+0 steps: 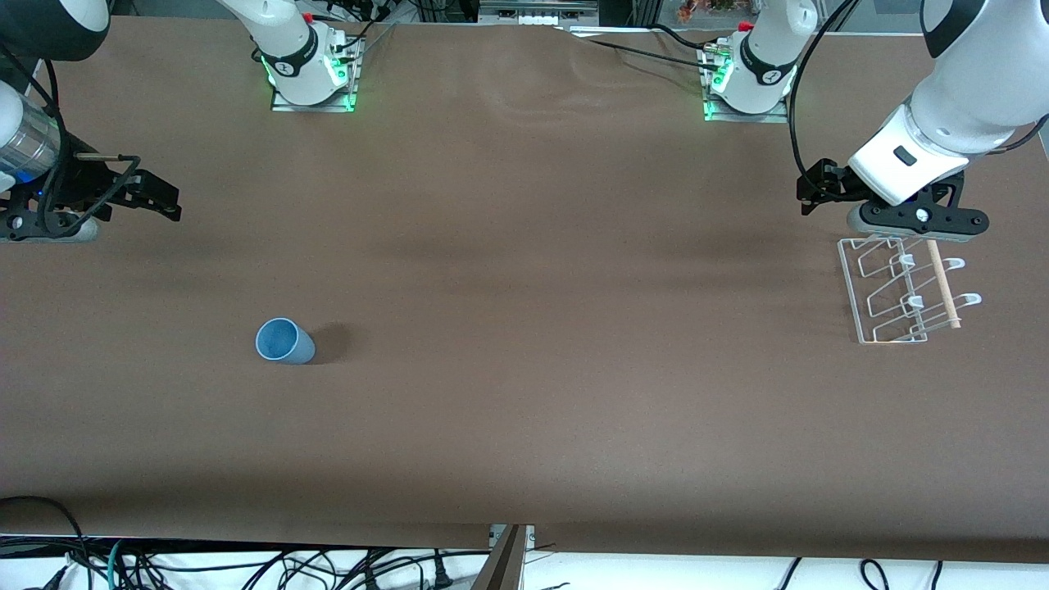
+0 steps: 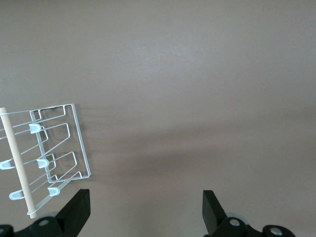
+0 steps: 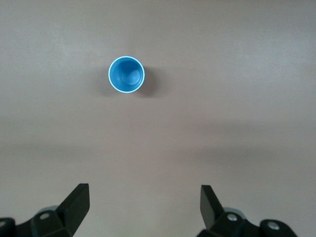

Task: Transfer cup to left arm and place on rack

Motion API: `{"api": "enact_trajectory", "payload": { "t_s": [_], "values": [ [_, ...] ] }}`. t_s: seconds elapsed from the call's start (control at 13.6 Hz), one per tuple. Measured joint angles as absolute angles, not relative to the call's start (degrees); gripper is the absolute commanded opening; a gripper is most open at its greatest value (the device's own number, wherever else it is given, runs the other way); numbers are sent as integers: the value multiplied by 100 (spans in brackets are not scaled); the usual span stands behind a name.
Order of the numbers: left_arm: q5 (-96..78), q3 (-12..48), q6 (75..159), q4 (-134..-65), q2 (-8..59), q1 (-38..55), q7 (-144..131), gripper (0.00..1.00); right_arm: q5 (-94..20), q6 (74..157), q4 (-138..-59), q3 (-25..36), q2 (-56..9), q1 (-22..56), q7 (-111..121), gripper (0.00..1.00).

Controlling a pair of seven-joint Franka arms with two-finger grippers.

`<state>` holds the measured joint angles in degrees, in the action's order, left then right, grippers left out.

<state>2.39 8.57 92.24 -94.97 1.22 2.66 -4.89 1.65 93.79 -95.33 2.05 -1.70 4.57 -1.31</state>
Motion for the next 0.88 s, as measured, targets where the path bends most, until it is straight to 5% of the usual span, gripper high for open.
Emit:
{"api": "enact_trajectory", "payload": {
  "t_s": [0.88],
  "values": [
    [239,857,9224,-9496,122,266,-490,100,163,9337,-9557,169,-259,476,-160,99]
  ]
}}
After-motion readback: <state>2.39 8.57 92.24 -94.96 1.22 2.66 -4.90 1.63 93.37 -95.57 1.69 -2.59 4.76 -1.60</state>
